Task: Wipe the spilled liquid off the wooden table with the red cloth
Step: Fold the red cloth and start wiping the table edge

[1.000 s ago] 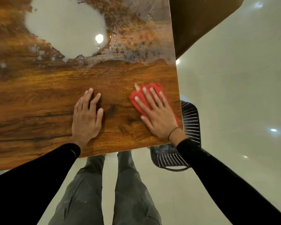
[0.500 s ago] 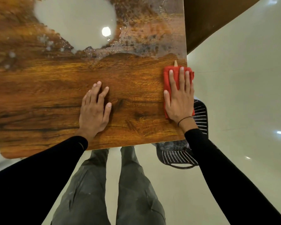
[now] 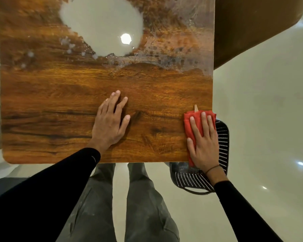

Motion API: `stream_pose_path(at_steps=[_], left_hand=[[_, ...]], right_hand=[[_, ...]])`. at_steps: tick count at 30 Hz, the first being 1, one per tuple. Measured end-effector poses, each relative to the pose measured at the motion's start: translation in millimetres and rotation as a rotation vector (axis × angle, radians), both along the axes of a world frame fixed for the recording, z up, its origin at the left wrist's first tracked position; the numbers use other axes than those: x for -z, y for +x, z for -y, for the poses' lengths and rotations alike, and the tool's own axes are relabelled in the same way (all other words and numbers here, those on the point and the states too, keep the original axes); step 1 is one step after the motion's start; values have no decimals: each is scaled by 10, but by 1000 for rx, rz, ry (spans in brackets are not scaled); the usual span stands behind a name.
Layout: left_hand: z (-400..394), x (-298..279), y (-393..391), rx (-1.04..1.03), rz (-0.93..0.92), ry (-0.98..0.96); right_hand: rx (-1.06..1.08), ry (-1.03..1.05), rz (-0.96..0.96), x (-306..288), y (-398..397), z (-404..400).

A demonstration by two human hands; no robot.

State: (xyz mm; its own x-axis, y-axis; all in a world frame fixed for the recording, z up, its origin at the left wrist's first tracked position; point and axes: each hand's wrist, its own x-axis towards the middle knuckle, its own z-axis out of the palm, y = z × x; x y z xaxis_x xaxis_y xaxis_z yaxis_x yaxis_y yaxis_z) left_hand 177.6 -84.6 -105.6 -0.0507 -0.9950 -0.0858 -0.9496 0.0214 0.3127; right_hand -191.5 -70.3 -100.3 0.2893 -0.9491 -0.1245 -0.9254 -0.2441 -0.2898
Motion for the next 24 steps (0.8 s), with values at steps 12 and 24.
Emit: stream_pose_path(at_steps=[12,24], left_hand=[[-93,-215,7,-29,-102,88],[-922,-836,97,-411,-399,68]], right_hand=[[487,-54,243,-311,436,1961],[853,749,1775,-1165,319,1031]])
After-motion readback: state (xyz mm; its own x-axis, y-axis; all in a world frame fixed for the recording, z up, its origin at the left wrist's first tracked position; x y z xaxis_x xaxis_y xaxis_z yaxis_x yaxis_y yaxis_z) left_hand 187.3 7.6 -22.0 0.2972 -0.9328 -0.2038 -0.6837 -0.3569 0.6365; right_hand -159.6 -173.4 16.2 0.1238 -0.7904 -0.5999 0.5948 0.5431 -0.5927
